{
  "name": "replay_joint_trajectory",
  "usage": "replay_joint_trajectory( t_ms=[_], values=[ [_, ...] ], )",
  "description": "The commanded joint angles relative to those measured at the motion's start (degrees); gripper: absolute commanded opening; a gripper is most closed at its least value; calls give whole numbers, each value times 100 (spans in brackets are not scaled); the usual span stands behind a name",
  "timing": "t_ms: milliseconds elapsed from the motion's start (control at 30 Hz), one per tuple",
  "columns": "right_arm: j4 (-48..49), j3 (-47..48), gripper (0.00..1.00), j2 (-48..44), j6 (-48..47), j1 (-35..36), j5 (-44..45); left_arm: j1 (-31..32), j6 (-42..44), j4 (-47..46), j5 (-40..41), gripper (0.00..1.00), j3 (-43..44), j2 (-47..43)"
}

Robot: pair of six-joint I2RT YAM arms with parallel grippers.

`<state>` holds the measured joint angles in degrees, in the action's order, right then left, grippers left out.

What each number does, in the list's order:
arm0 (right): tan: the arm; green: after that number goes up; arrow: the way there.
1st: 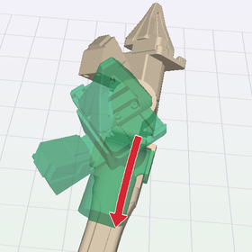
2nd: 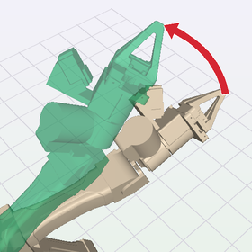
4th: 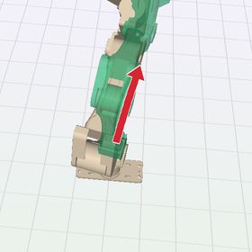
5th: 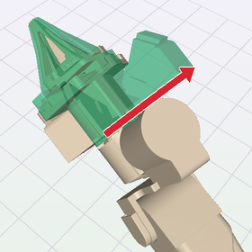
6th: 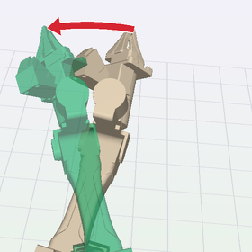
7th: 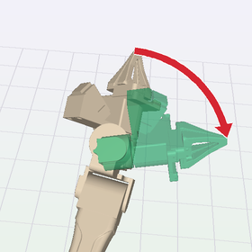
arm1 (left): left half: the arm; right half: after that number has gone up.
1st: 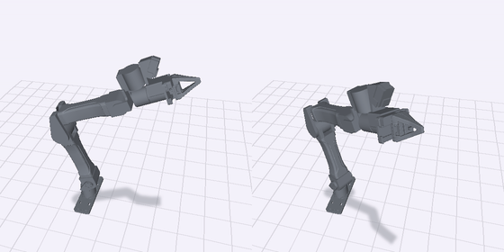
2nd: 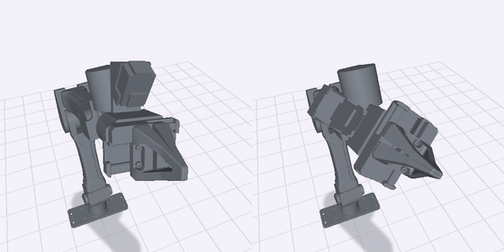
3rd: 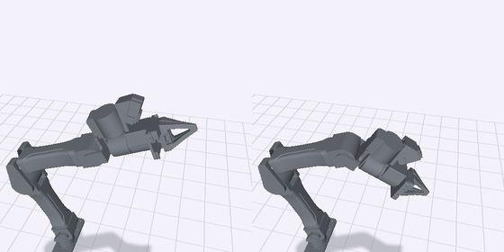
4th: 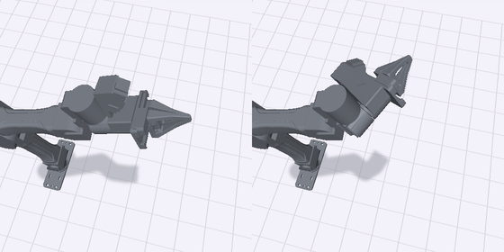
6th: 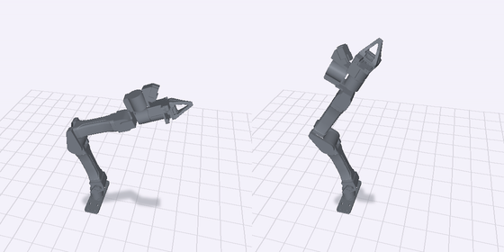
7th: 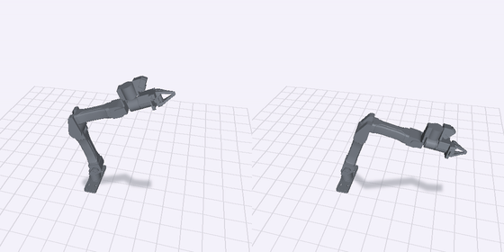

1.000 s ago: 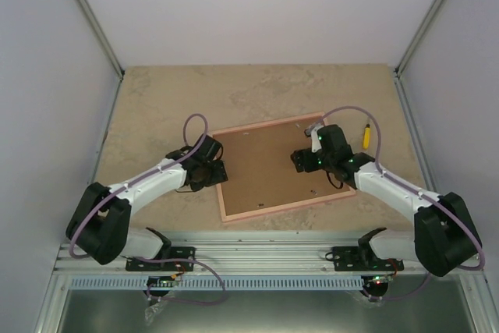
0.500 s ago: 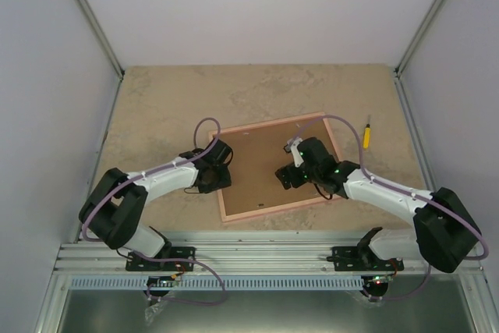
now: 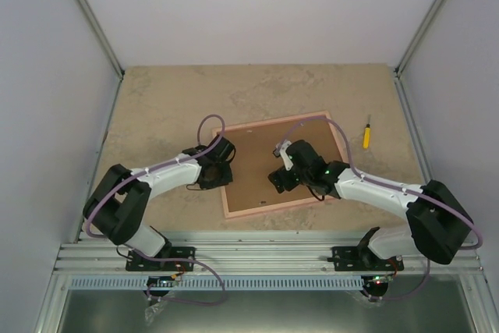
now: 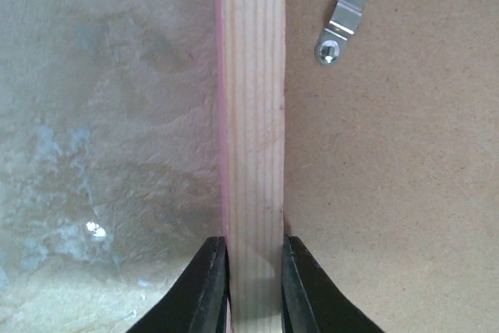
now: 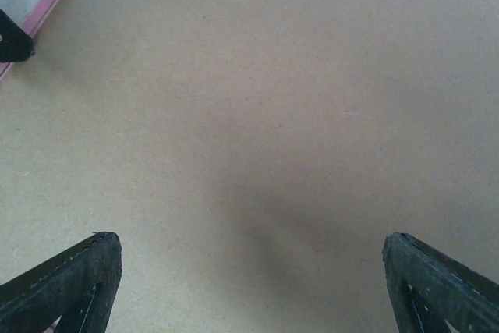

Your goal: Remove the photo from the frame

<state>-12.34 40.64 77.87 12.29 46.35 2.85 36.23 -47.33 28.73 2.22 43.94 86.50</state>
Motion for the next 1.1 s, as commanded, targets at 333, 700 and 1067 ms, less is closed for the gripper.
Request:
replay_joint_trajectory(
  t_ms=[333,700,1067],
  values=[
    [34,488,95,271,-894,452,172,-869,1519,583,443,0,1034,122],
    [134,569,95,567,-1778,1684,1364,-1614,2483,1059,405,0,1839,272],
    [915,617,94,1524,-2175,2628,3447,-1810,2539,1263,-93,0,2270,336]
  ],
)
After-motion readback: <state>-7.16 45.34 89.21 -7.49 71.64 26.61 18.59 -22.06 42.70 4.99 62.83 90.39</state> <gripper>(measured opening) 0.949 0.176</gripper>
